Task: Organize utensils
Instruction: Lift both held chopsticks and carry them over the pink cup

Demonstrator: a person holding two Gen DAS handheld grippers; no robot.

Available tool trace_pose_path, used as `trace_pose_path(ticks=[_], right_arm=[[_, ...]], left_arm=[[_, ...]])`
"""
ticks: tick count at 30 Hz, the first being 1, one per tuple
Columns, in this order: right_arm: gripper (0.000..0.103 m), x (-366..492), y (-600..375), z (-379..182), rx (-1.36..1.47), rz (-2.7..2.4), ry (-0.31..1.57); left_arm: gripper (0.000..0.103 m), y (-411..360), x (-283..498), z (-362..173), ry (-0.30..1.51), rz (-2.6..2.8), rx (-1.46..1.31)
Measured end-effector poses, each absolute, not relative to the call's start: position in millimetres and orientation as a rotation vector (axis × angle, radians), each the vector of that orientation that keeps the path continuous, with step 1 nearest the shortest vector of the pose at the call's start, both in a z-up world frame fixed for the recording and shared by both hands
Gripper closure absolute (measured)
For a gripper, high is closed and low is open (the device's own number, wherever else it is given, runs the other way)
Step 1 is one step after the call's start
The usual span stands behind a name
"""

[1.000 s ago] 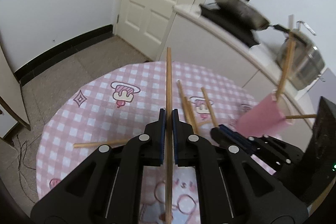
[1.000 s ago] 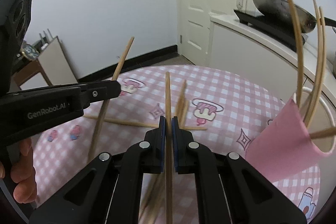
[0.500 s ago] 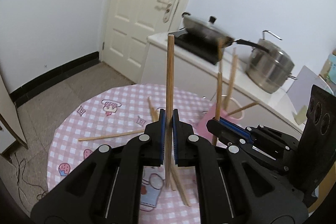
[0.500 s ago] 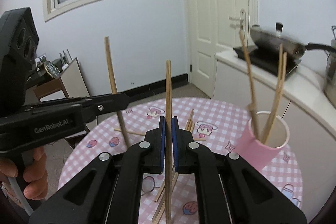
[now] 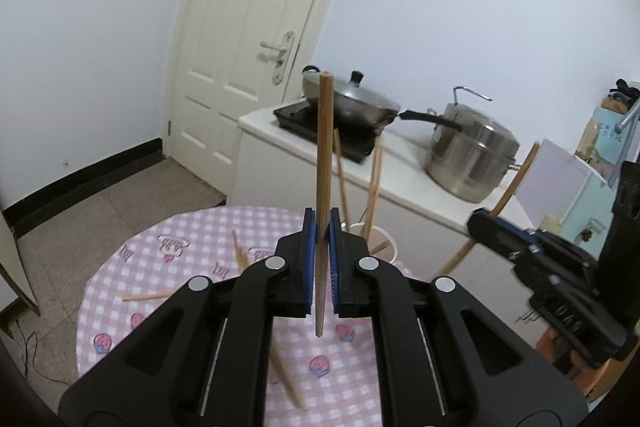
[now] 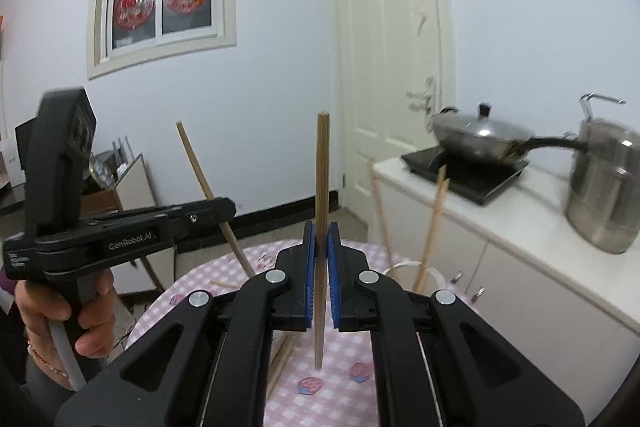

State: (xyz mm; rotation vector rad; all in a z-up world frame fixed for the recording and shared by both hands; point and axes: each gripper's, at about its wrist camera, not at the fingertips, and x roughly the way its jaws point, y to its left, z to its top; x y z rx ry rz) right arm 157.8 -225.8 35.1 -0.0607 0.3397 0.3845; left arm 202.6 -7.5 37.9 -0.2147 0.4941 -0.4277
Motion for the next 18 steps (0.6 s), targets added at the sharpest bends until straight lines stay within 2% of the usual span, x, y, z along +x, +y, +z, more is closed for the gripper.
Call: trace_pose_path(ticks=[18], right_arm=[[0.098,200.1,-268.9,53.0,-0.049,0.234,0.235]], left_arm=[[0.096,-54.1,259.8,81.8,0.34,-0.437,-0.226]])
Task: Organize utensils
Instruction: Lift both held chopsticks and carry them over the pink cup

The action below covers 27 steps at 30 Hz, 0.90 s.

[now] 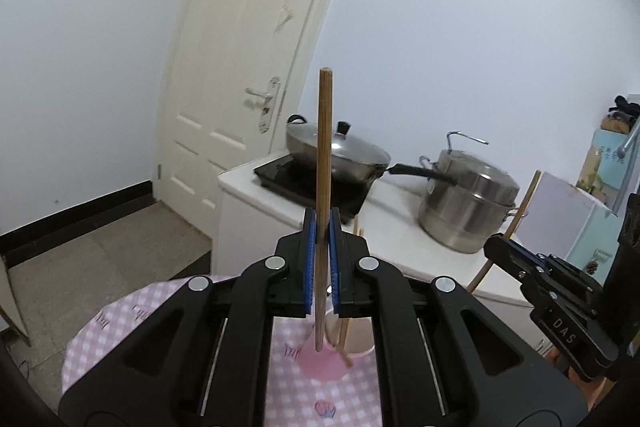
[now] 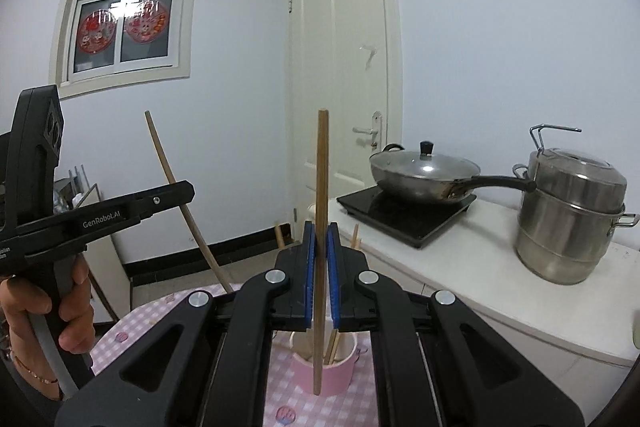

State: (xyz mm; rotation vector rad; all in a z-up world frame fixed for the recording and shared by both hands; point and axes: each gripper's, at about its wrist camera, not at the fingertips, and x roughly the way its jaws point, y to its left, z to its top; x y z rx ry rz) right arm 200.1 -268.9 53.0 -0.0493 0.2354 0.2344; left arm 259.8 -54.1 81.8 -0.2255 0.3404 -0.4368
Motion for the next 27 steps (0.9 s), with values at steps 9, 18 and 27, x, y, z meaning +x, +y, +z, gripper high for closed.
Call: trace_pose_path(ticks=[9,18,27], right_arm=[[0.098,218.2,-272.3,48.5,-0.019,0.214,0.213],[0.098,226.1,-272.7,41.9,0.005,0.212,0.22],[0.098,232.2,-273.8,29.6,0.026,0.215,0.245]], left_arm=[[0.096,-65.3,285.0,67.7,0.34,-0.501,-0.262],[0.096,-72.5,301.8,39.4,0.397,-0.513,-0.279],[0.096,-86.4,310.2,12.2,0.466,-0.513,-0.23]])
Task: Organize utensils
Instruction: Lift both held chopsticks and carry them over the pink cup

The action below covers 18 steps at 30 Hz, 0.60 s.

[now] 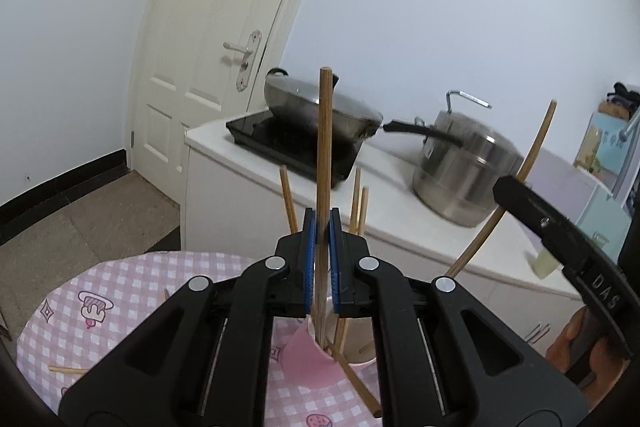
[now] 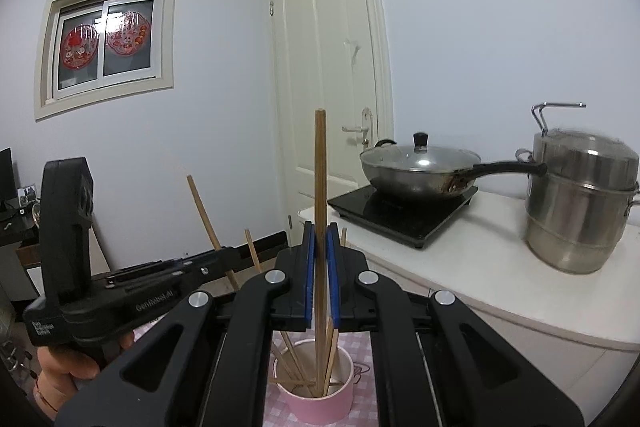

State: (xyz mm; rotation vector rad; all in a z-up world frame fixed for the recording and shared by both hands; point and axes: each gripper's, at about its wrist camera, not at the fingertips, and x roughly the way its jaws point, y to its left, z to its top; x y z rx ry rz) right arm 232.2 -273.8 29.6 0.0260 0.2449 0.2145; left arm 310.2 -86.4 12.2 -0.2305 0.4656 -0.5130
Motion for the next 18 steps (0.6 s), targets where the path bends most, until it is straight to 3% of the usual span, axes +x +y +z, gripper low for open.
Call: trace_pose_path(ticks=[18], right_arm=[[0.098,237.6,-282.3,-4.6,0.071,0.198,0.331]], left_arm=[[0.096,-88.0,313.2,-11.3,0.543,-0.531,-0.199]])
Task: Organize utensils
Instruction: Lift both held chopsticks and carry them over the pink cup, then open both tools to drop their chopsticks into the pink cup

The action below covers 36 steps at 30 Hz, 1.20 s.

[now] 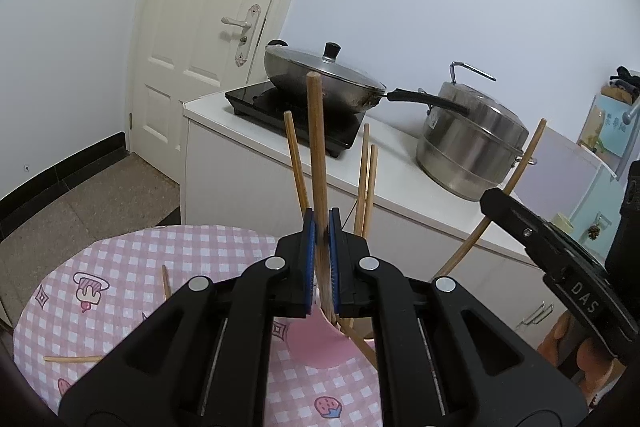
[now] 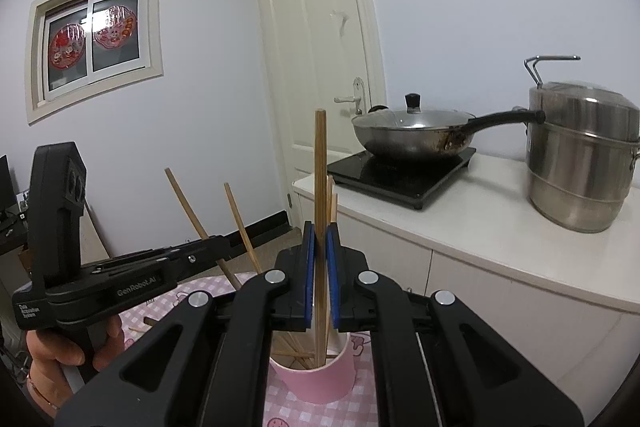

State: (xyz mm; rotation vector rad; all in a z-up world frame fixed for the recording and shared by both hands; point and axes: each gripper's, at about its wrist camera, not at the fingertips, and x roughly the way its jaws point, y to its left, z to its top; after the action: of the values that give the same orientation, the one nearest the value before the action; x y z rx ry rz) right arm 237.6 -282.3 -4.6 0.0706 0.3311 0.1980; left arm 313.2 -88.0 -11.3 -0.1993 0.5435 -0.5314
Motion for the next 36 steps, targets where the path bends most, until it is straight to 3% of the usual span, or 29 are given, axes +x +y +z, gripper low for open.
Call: trace_pose_path(ticks=[17,20,24,26,36], right_arm=[[0.098,247.0,-287.8,-26.1,0.076,0.184,0.388],[0.098,247.9,-289.0,-27.9,0.083,0.181,0.404],[0.098,247.5,-289.2,-26.9,0.081,0.178,0.405],[0.098,245.7,-288.9,-25.8,0.082,0.177,0.403],[0.096,233.8,-286.5,-19.4,0.079,0.181,0.392]], left_arm=[[0.095,-91.1,316.2,-29.4,0.623,-0.559,-0.206],[0.082,-89.9,315.6,-28.8,0.631,-0.538,-0.203],[0.072,-87.2,310.5,-23.7,0.626,-0.547,-0.21],[0.053,-86.2,307.1,-20.2,0.612,-0.546,-0.211],[0.052,-81.6,287.0,-4.5,0.568,-0.521,-0.18]])
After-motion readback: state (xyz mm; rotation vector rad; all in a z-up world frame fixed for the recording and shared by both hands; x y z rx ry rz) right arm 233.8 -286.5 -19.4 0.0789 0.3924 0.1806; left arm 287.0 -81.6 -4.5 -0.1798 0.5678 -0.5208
